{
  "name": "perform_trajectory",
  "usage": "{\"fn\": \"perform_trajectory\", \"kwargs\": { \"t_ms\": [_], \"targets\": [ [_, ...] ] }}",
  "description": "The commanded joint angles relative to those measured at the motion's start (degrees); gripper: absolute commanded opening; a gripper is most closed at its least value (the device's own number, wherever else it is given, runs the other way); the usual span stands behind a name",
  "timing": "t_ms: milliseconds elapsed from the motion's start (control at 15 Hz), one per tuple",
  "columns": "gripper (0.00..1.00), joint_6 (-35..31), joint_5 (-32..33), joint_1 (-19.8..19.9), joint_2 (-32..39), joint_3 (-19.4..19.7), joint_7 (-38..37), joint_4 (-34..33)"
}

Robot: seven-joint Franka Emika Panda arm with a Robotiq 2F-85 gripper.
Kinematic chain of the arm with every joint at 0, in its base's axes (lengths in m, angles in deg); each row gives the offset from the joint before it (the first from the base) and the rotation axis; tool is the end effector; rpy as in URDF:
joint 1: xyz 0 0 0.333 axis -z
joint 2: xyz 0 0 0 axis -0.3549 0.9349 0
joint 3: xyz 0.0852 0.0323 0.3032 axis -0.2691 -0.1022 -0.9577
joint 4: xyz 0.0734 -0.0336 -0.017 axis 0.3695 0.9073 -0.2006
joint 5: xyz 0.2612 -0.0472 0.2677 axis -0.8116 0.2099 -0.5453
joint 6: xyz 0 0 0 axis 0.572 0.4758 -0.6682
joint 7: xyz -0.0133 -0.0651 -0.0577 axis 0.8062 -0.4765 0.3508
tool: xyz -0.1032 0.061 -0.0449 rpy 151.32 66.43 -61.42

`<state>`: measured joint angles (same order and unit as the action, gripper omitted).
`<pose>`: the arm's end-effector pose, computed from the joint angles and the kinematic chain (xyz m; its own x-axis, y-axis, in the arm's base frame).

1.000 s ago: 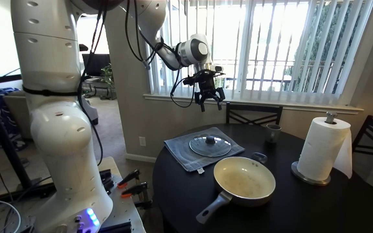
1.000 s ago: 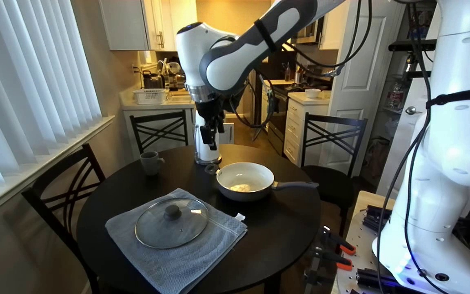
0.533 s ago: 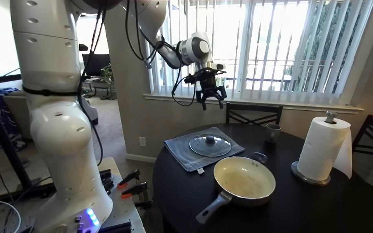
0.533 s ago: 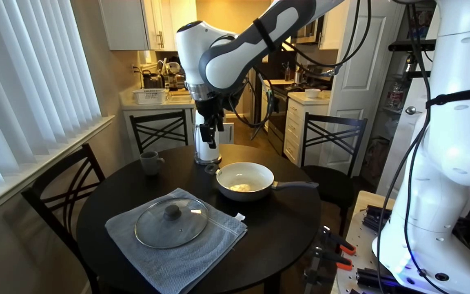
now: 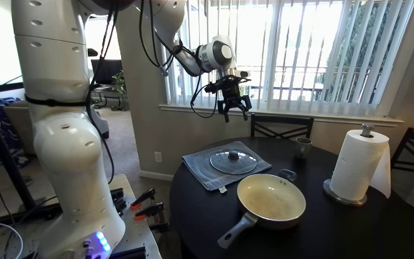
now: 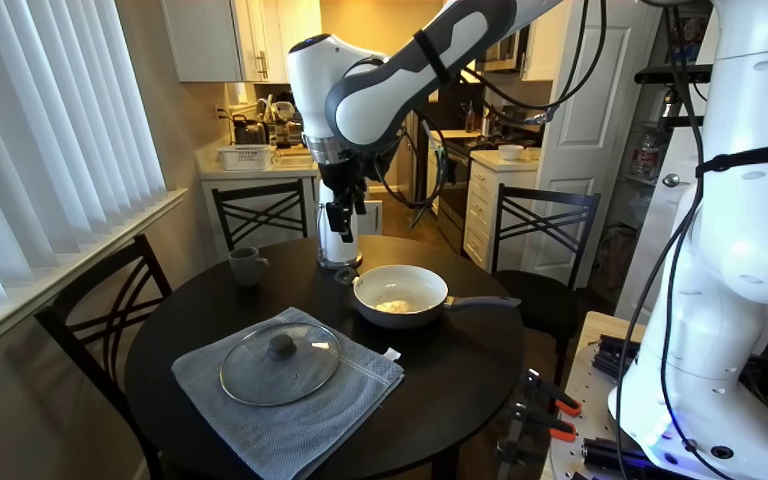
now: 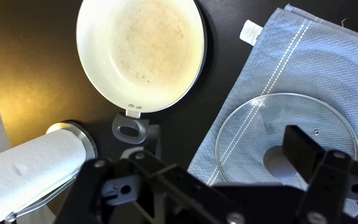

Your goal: Pick up the clear pan lid from the blue towel and put it on the gray pan

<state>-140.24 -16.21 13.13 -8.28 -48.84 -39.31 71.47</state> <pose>0.5565 0.0952 0.3693 0.9467 0.3188 -0.0470 0.3168 -0.8941 0.3166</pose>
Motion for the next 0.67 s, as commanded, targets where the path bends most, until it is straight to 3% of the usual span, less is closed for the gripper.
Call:
{"fn": "perform_trajectory", "kwargs": {
  "t_ms": [0,400,600],
  "targets": [
    [1.00,0.14,-0.04,0.00,0.01,-0.04,0.02,-0.11],
    [1.00,0.14,-0.04,0.00,0.01,-0.04,0.02,-0.11],
    [1.00,-2.88,-2.20,-0.22,0.98,-0.52,-1.22,-2.49]
  ]
}}
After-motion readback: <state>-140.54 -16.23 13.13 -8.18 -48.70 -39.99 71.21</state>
